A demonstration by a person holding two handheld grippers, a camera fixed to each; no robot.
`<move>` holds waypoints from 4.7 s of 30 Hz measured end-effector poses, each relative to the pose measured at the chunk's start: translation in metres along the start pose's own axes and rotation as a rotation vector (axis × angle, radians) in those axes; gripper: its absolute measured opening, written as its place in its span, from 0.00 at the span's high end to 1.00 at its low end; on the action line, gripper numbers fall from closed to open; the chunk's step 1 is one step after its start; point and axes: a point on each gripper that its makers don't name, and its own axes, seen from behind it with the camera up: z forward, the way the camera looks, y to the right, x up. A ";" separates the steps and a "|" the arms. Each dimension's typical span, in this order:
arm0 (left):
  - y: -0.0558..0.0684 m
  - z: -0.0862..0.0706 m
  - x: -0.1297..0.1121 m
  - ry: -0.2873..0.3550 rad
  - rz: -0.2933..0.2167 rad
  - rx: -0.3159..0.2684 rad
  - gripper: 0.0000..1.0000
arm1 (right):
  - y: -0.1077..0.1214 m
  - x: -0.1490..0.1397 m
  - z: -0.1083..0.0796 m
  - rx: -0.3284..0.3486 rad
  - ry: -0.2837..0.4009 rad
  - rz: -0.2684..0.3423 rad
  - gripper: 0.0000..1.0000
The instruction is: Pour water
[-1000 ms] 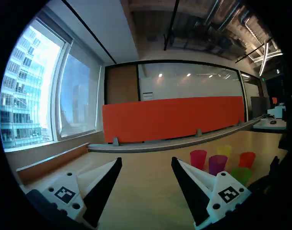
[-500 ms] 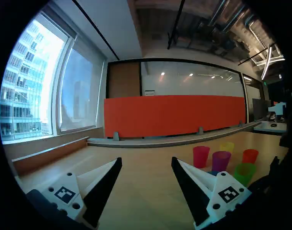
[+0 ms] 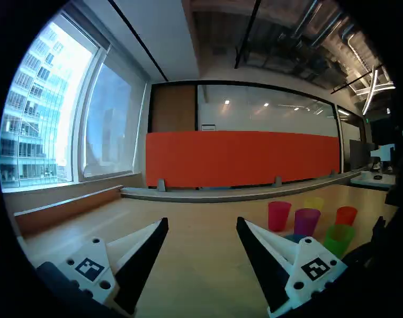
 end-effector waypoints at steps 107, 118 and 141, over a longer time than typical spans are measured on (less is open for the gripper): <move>-0.002 0.002 -0.012 -0.043 -0.002 -0.005 0.04 | -0.008 -0.084 -0.003 0.085 0.026 0.051 0.01; -0.002 0.003 -0.012 -0.042 -0.002 -0.005 0.04 | -0.007 -0.087 -0.001 0.084 0.021 0.051 0.01; -0.002 0.003 -0.012 -0.043 -0.002 -0.005 0.04 | -0.006 -0.088 -0.003 0.081 0.019 0.052 0.01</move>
